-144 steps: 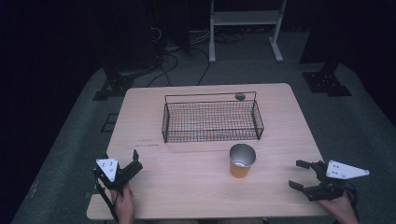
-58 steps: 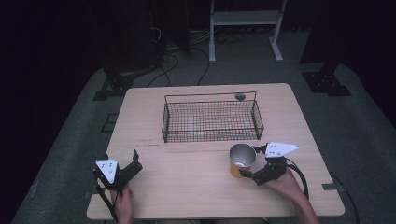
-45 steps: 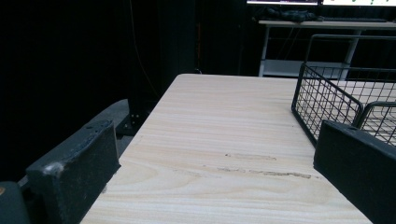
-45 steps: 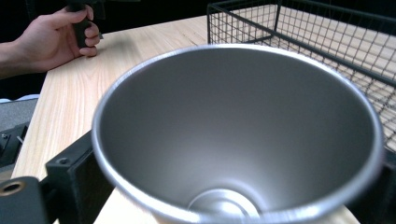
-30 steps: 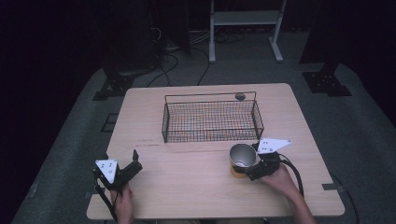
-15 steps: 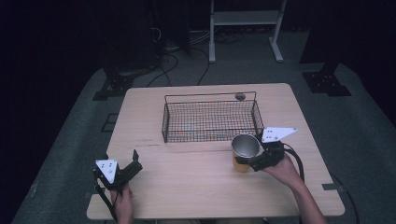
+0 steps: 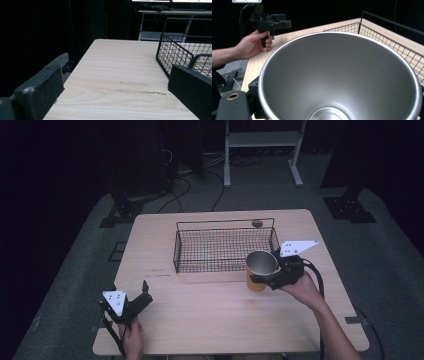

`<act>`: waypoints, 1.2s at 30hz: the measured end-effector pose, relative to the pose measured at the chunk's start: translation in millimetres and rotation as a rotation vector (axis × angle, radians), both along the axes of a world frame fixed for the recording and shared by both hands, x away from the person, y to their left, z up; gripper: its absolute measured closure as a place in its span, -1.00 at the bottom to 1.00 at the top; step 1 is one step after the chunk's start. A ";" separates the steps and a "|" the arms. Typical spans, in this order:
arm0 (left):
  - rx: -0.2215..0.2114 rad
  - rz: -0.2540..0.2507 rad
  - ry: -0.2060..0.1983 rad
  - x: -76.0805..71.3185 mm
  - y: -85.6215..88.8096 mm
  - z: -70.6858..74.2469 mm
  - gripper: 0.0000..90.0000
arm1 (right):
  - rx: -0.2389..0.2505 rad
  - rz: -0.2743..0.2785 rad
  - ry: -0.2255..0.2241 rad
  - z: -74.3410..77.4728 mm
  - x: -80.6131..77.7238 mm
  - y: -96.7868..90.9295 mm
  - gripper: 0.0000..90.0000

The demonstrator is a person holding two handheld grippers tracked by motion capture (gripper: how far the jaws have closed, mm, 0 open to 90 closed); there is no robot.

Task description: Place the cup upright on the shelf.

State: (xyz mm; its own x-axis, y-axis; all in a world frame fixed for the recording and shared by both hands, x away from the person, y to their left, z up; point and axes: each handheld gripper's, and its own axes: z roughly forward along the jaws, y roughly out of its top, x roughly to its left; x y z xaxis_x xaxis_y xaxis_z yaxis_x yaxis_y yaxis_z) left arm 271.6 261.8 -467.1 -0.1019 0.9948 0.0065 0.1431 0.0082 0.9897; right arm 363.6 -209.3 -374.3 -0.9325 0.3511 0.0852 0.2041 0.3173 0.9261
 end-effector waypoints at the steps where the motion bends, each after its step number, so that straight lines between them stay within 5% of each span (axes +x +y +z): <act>1: 0.001 -0.001 -0.001 0.0 0.0 0.0 -1.00 | 0.000 0.000 0.000 0.0 0.0 0.0 -0.72; 36: 0.009 -0.003 0.002 0.5 -1.1 -0.1 -1.00 | -0.021 0.010 0.022 37.4 66.6 29.4 -0.72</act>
